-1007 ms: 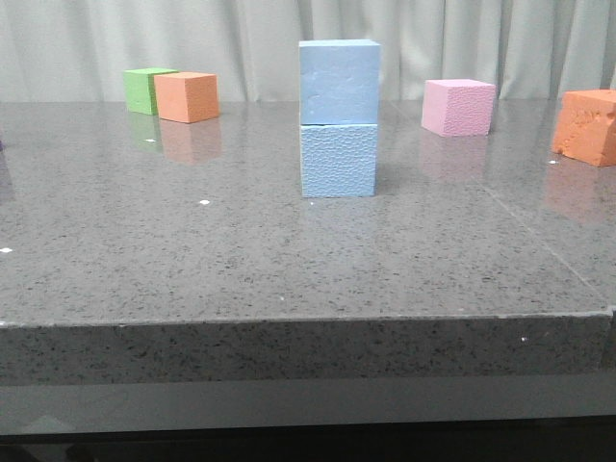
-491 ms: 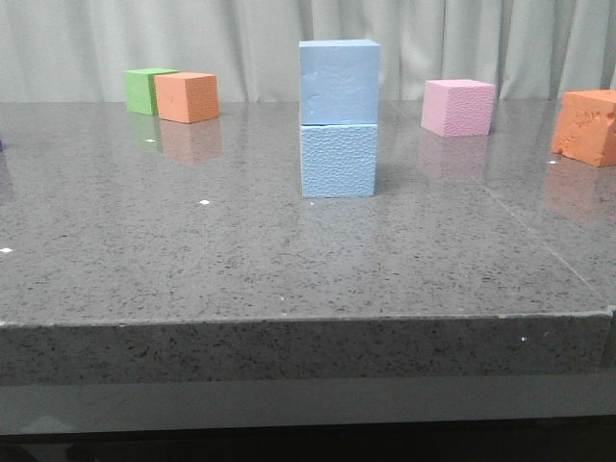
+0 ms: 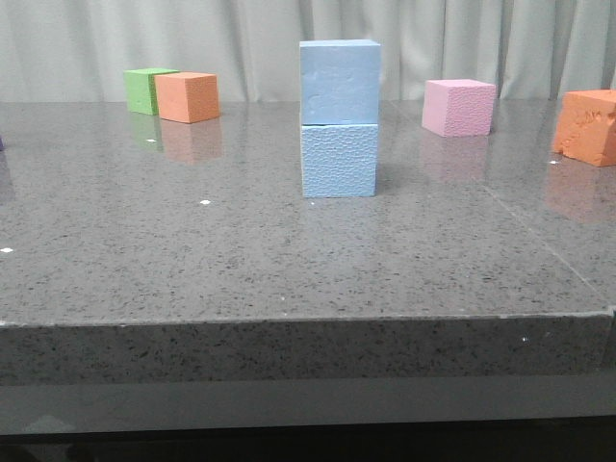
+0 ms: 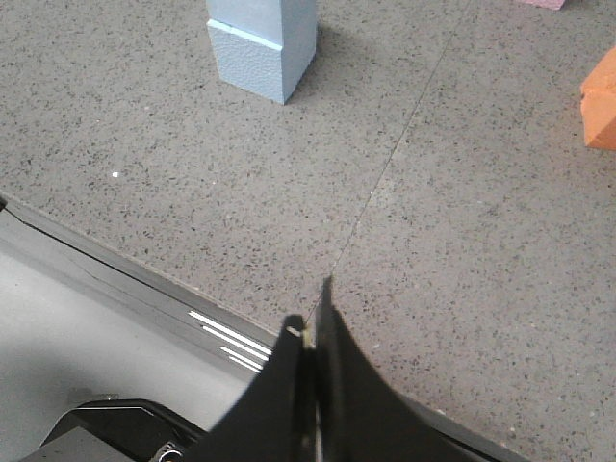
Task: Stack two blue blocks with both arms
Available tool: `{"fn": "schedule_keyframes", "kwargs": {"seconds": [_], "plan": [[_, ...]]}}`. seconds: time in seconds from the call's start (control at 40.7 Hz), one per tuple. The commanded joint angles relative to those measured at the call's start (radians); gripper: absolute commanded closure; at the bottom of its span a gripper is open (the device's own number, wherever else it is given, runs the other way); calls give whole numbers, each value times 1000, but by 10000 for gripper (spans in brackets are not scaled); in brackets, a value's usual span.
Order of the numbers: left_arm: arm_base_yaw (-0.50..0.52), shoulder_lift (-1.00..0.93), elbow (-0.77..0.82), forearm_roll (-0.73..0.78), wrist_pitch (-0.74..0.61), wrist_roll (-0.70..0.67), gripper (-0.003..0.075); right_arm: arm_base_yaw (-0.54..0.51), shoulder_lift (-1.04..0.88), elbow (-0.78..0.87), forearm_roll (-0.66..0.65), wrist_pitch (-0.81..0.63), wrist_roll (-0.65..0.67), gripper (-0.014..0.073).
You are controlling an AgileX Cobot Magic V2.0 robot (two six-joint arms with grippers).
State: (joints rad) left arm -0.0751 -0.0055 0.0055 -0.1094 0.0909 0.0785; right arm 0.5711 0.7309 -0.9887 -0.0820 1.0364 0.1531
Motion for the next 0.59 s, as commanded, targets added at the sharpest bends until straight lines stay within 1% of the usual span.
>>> {"fn": "schedule_keyframes", "kwargs": {"seconds": [0.0, 0.049, 0.221, 0.442, 0.565], "plan": [[2, -18, 3, 90, -110, -114, 741, -4, -5, -25, -19, -53, -9, 662], [2, -18, 3, 125, -127, -154, 741, -4, -5, -25, -19, -53, -9, 662], [2, -18, 3, 122, -139, -154, 741, -4, -5, -25, -19, -53, -9, 662], [2, -18, 3, 122, -139, -100, 741, -4, -5, -25, -19, -53, -9, 662], [2, -18, 3, 121, -138, -98, 741, -4, -5, -25, -19, -53, -9, 662]]}}
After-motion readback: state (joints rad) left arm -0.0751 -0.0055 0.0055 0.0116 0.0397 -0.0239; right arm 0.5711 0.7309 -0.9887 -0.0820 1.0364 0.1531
